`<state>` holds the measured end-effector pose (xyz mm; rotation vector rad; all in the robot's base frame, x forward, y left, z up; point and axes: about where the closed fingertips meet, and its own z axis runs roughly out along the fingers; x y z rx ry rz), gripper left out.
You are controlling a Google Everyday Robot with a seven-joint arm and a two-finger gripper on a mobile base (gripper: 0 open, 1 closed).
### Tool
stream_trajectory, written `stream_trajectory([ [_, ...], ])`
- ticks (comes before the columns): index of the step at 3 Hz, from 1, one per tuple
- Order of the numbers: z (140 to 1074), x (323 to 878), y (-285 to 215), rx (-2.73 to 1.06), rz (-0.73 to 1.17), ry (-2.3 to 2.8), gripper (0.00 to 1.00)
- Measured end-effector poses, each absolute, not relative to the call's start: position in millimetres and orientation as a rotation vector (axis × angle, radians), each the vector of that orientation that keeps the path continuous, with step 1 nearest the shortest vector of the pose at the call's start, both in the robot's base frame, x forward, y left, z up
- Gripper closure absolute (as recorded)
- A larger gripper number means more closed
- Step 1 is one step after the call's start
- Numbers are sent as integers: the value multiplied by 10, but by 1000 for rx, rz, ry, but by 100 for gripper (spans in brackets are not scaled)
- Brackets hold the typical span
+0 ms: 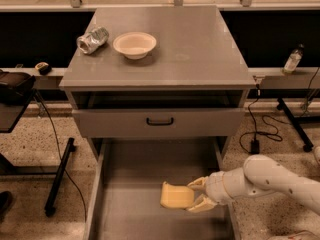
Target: Pick sponge from middle drawer and place on counter
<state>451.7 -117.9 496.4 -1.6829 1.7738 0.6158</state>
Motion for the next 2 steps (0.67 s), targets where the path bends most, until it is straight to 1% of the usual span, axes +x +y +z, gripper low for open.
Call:
stream_trajectory([
  [1,5596,4630,-1173,-1704,631,1737,100],
  [2,6591,4792,-1278,-1757,536,1761,100],
])
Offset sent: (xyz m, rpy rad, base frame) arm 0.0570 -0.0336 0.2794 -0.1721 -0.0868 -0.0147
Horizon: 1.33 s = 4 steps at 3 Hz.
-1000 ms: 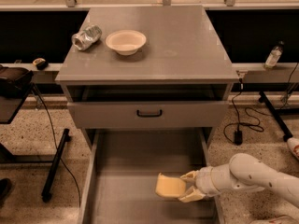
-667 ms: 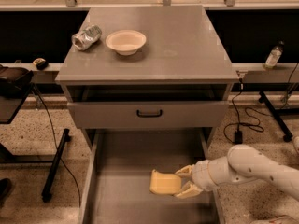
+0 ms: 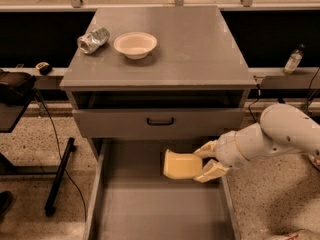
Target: Pick sponge from middle drawer and place on counter
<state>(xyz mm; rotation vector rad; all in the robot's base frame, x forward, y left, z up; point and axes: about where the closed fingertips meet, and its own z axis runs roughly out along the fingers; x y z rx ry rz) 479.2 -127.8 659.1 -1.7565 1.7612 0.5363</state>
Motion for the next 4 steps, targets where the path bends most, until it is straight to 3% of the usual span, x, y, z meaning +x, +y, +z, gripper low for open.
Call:
stream_trajectory([
  [1,6583,4792,-1276,-1756,538,1761,100],
  [2,6754,4953,-1577,-1576,673,1730,100],
  [4,7373,5191,-2489,-1410,843,1691,100],
])
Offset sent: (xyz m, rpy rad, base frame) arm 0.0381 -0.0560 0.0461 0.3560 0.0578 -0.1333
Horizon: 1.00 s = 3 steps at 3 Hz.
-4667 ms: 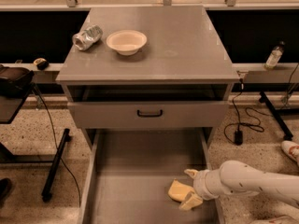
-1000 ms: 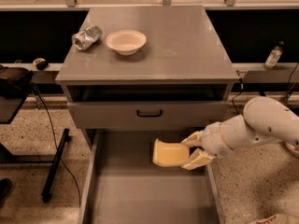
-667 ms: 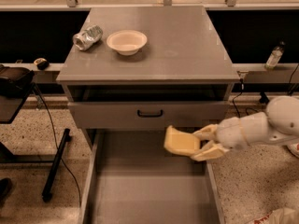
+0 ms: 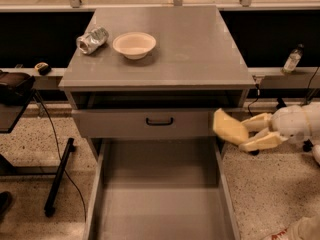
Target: Pick sponge from middle drawer and place on counter
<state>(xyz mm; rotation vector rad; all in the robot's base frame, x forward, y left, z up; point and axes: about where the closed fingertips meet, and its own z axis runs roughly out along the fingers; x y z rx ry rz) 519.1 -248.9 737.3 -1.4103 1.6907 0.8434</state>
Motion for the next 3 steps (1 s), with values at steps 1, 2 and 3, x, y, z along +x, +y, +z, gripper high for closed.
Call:
stream_trajectory([
  [1,7944,5506,-2638,-1460,719,1785,100],
  [2,8518,5911,-2816,-1495,503,1931,100],
  [3,8958,6313,-3027,-1420,267,2088,100],
])
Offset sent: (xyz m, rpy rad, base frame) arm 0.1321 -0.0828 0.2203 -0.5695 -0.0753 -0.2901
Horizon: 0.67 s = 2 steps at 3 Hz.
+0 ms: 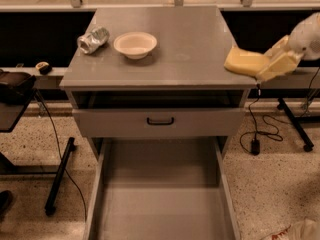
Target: Pick sponge from middle drawer and place on counter
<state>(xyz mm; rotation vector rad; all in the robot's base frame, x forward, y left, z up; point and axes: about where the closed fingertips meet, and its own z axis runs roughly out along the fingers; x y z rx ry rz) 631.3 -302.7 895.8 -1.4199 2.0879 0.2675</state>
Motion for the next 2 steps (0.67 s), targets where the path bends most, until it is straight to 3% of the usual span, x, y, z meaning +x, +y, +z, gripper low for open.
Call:
stream_trajectory([
  [1,9063,6663,-3068,-1335,190,2209,100],
  [2,9002,6911,-2776,-1313,236,2242,100],
])
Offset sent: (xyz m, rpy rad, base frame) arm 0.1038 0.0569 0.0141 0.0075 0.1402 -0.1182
